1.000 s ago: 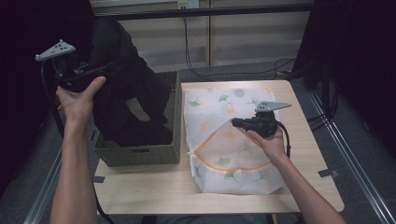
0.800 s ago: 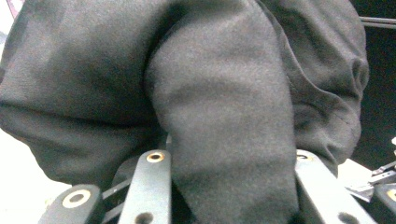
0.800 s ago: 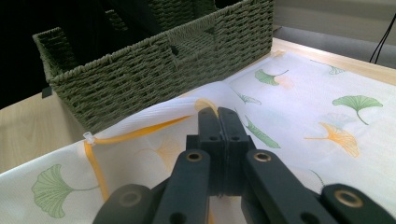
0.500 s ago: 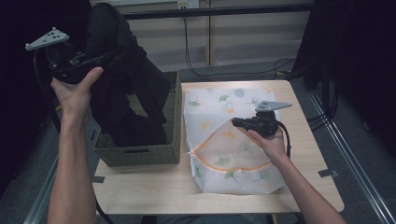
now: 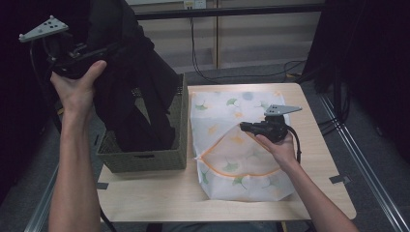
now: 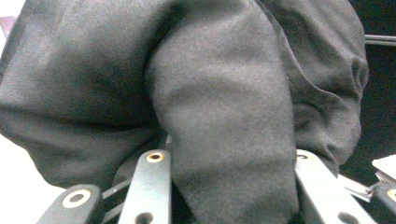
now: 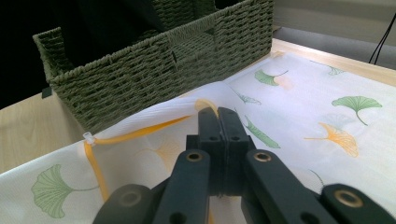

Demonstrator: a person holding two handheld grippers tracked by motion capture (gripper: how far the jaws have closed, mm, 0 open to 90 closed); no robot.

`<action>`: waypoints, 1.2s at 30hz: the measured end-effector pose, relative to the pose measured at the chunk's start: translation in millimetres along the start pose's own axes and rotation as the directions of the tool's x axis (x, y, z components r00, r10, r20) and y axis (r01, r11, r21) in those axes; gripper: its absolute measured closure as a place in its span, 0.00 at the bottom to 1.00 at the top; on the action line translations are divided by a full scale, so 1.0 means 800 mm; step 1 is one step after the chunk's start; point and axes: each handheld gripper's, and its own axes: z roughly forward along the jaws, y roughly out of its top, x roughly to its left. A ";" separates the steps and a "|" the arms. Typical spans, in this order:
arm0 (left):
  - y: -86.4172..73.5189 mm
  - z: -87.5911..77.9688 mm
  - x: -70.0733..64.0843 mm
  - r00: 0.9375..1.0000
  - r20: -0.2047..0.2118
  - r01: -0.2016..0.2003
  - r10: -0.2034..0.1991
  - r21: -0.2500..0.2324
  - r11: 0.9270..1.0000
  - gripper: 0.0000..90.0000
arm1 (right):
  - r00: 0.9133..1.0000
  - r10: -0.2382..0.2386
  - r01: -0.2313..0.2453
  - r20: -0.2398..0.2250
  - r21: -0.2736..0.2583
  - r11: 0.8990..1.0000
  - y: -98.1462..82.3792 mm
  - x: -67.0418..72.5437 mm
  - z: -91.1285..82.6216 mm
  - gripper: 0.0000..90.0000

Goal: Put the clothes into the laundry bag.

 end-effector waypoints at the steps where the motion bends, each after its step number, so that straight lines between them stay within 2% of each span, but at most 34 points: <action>1: -0.001 0.000 -0.002 1.000 0.000 0.000 0.000 0.000 1.000 0.74 | 1.000 0.000 0.000 0.000 0.000 1.000 0.000 0.000 0.000 1.00; 5: -0.010 0.001 -0.010 0.999 0.033 0.014 -0.013 -0.024 1.000 0.74 | 1.000 0.000 0.000 0.001 0.000 1.000 0.000 0.000 0.000 1.00; 6: -0.014 0.002 -0.017 0.998 0.054 0.015 -0.012 -0.038 0.999 0.74 | 1.000 0.001 -0.001 0.000 0.000 1.000 0.000 0.000 0.000 1.00; 9: -0.016 0.004 -0.027 0.997 0.074 0.011 -0.007 -0.048 0.999 0.74 | 1.000 0.002 -0.002 0.000 0.000 1.000 0.000 0.000 0.000 1.00; 11: -0.015 0.004 -0.032 0.996 0.092 0.002 0.003 -0.054 0.999 0.74 | 1.000 0.003 -0.003 0.000 0.001 1.000 0.000 0.000 0.000 1.00; 13: -0.013 0.005 -0.036 0.994 0.106 0.012 -0.005 -0.069 0.998 0.74 | 1.000 0.002 -0.002 -0.002 -0.002 1.000 0.000 0.000 0.000 1.00; 16: -0.006 0.004 -0.046 0.993 0.117 -0.006 0.016 -0.079 0.997 0.74 | 1.000 0.003 -0.003 -0.003 -0.003 1.000 0.000 -0.001 -0.001 1.00; 17: 0.000 0.003 -0.055 0.991 0.131 -0.021 0.032 -0.087 0.996 0.74 | 1.000 0.003 -0.003 -0.003 -0.003 1.000 0.000 -0.001 -0.001 1.00; 19: 0.006 0.004 -0.061 0.989 0.142 -0.021 0.034 -0.091 0.996 0.74 | 1.000 0.005 -0.005 -0.002 -0.003 1.000 0.000 -0.001 -0.001 1.00; 20: 0.007 0.003 -0.063 0.988 0.148 -0.038 0.051 -0.089 0.995 0.74 | 1.000 0.006 -0.006 -0.002 -0.003 1.000 0.001 -0.001 -0.001 1.00; 23: 0.008 0.003 -0.069 0.986 0.162 -0.033 0.049 -0.095 0.995 0.74 | 1.000 0.004 -0.004 -0.002 -0.006 1.000 0.001 -0.001 -0.001 1.00; 24: 0.007 0.004 -0.072 0.983 0.172 -0.041 0.057 -0.096 0.995 0.74 | 1.000 0.004 -0.004 -0.002 -0.009 1.000 0.001 -0.001 -0.002 1.00; 27: -0.005 0.006 -0.082 0.979 0.199 -0.032 0.050 -0.092 0.995 0.74 | 1.000 0.007 -0.007 -0.004 -0.008 1.000 0.001 -0.002 -0.002 1.00; 29: -0.009 0.008 -0.085 0.978 0.202 -0.030 0.048 -0.093 0.995 0.74 | 1.000 0.008 -0.008 -0.004 -0.008 1.000 0.001 -0.001 -0.002 1.00; 30: -0.016 0.010 -0.089 0.975 0.216 -0.031 0.050 -0.089 0.996 0.74 | 1.000 0.007 -0.007 -0.005 -0.008 1.000 0.001 -0.001 -0.001 1.00; 31: -0.016 0.010 -0.089 0.975 0.216 -0.031 0.050 -0.089 0.996 0.74 | 1.000 0.007 -0.007 -0.005 -0.008 1.000 0.001 -0.001 -0.001 1.00; 34: -0.022 0.012 -0.101 0.966 0.257 -0.015 0.039 -0.094 0.995 0.73 | 1.000 0.009 -0.009 -0.005 -0.008 1.000 0.001 -0.001 -0.001 1.00; 36: -0.025 0.013 -0.109 0.962 0.271 -0.023 0.047 -0.094 0.995 0.73 | 1.000 0.010 -0.010 -0.005 -0.010 1.000 0.002 -0.002 -0.001 1.00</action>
